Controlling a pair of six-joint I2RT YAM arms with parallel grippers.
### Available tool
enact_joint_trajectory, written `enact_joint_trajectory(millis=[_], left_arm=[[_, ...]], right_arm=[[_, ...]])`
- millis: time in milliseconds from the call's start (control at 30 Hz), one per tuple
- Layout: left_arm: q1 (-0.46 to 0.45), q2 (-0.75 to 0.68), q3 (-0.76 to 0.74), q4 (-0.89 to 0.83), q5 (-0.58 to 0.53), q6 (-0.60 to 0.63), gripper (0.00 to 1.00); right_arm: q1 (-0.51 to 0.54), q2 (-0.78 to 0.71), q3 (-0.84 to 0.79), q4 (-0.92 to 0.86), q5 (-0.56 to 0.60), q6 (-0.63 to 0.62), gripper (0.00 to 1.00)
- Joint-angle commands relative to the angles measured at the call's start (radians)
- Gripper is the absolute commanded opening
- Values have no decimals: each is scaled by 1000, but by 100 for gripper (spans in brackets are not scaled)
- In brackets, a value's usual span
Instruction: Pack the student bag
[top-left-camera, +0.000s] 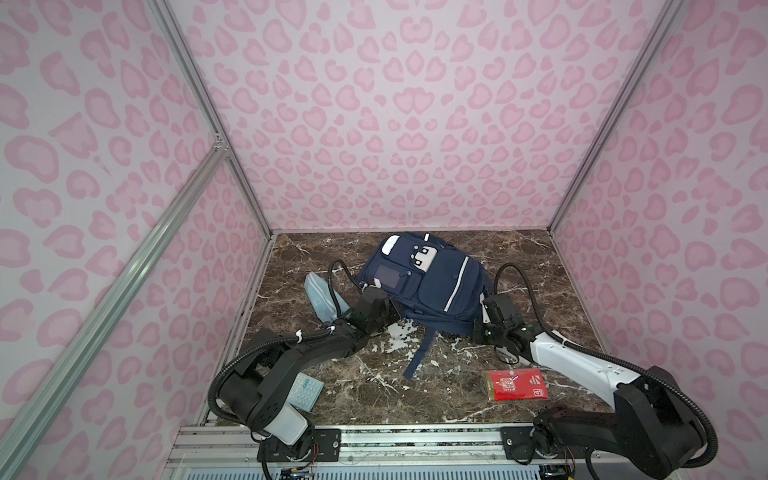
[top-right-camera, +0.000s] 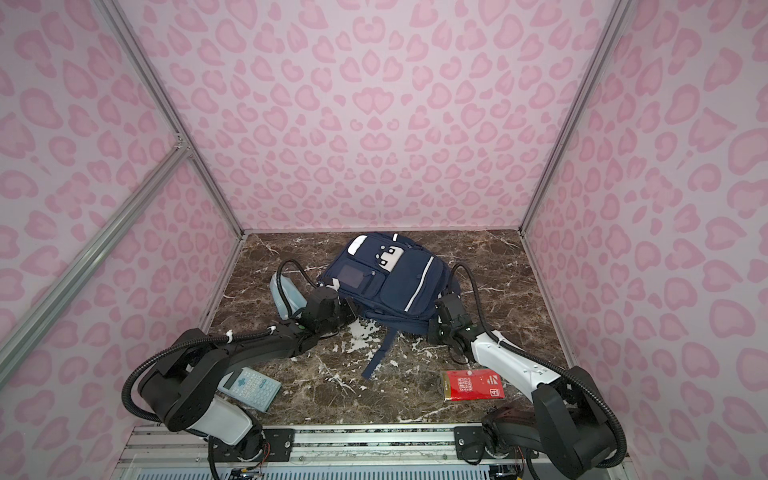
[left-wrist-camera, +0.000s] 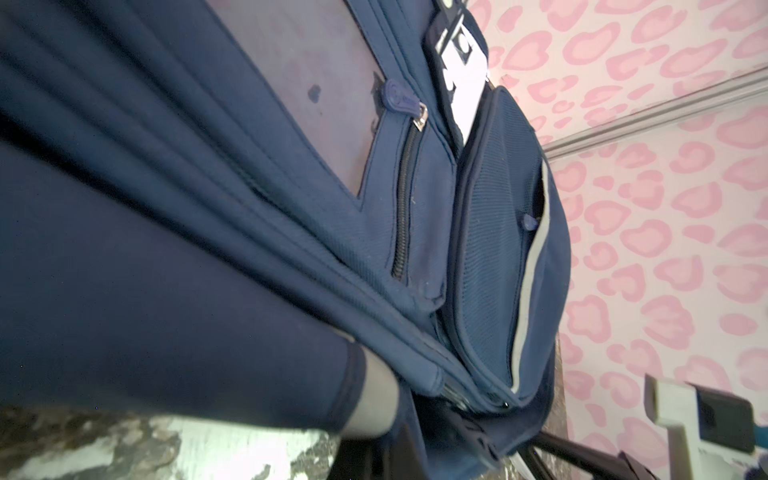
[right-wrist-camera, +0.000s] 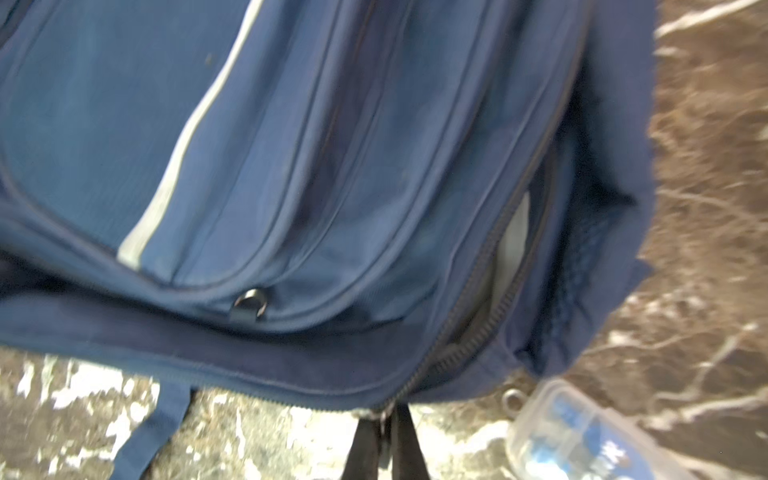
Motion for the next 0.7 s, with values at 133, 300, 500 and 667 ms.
enact_joint_trajectory(millis=[133,300,500,667], left_arm=[[75,86,140,24,-25,66,13],[86,108,206,-41,-83,106,25],[78,-84,64,-83,-106,87,55],[-20,-254,-154,-10,-51,-24,55]], right_arm=[[227,6,123,-96,16,49,0],[336,89,186,-33,-23,117,0],[384,257,255,108,-57,152,0],[398,287,251,183,-55,170,0]])
